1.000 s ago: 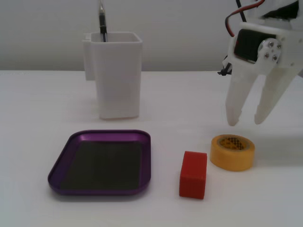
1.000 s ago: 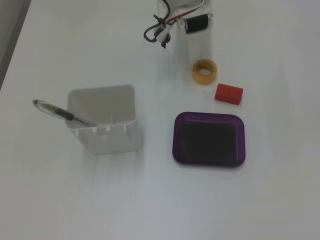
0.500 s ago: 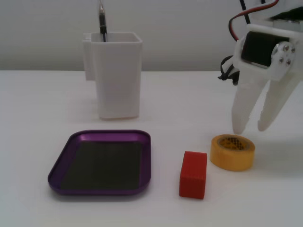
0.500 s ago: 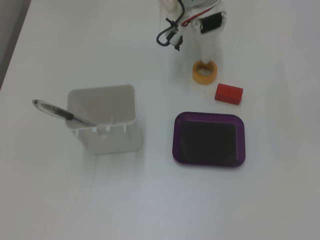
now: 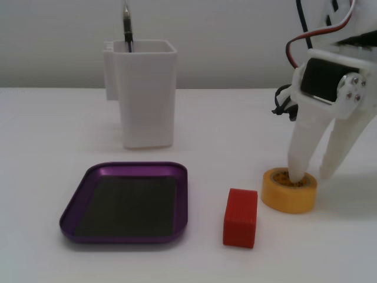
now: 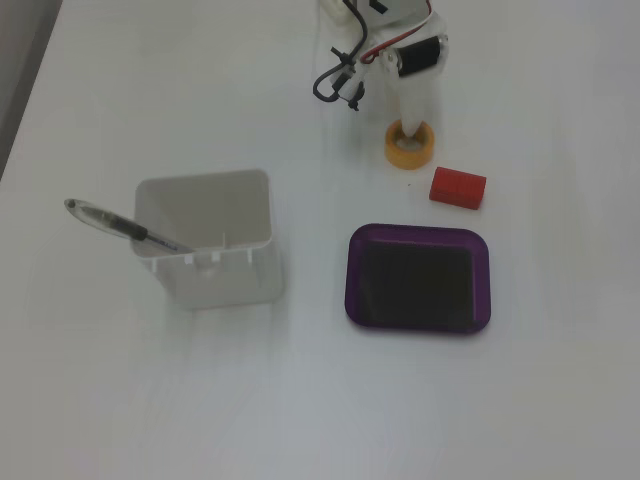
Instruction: Grab up the yellow tape and put it in the box.
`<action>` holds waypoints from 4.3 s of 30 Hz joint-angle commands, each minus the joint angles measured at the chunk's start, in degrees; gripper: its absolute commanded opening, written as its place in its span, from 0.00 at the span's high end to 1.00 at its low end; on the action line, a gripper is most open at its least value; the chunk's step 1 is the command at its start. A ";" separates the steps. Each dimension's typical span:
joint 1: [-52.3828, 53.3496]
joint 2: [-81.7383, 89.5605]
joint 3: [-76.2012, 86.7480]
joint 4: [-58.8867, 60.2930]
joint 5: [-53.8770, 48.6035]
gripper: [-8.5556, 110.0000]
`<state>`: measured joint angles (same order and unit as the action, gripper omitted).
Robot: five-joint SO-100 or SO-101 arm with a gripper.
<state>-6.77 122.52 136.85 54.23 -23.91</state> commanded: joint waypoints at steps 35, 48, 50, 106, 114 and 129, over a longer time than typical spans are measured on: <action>-0.09 -12.30 -39.64 5.01 9.49 0.93; 0.62 -38.41 -57.57 2.72 12.83 0.93; 2.46 -41.48 -60.12 2.72 12.83 0.93; 6.15 19.34 -43.86 38.06 13.97 0.82; 6.15 42.45 -8.70 25.93 13.89 0.82; 9.40 74.88 22.32 13.10 14.15 0.82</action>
<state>1.32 192.57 159.08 68.55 -9.76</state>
